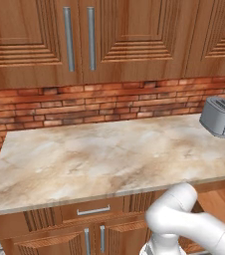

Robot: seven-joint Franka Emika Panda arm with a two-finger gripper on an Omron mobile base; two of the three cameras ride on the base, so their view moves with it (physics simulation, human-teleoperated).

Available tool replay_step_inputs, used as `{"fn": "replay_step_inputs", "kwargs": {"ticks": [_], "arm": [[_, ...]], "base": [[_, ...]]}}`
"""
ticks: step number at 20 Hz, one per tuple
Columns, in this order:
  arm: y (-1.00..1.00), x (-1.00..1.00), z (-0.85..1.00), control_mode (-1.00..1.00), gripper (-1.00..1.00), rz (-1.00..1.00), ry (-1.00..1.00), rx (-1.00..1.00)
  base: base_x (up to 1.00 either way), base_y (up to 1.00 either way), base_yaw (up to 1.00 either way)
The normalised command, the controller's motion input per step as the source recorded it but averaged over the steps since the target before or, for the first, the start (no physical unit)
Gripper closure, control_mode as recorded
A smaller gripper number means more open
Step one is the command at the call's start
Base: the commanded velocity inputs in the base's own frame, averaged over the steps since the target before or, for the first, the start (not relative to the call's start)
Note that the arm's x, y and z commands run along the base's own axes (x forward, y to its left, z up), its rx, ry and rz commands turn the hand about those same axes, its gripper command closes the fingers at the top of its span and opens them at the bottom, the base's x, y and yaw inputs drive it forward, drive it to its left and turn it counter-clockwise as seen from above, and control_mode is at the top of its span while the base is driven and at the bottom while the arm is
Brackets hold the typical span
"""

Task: Pick up the straw from the right drawer and put it inside the smoothie cup.

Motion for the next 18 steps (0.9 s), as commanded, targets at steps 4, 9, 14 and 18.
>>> {"fn": "replay_step_inputs", "kwargs": {"ticks": [4, 9, 14, 18], "arm": [[0.32, 0.00, 0.43, -1.00, 1.00, 0.00, -0.21, 0.25], [0.33, 0.00, 0.59, -1.00, 1.00, 0.00, -0.24, 0.26], [0.24, 0.00, 0.84, -1.00, 1.00, 0.00, -0.25, 0.22], [0.29, 0.01, 0.78, -1.00, 1.00, -0.01, -0.27, 0.19]], "base": [[0.00, 0.00, 0.00], [0.00, 0.00, 0.00], [0.00, 0.00, 0.00], [0.00, 0.00, 0.00]]}}
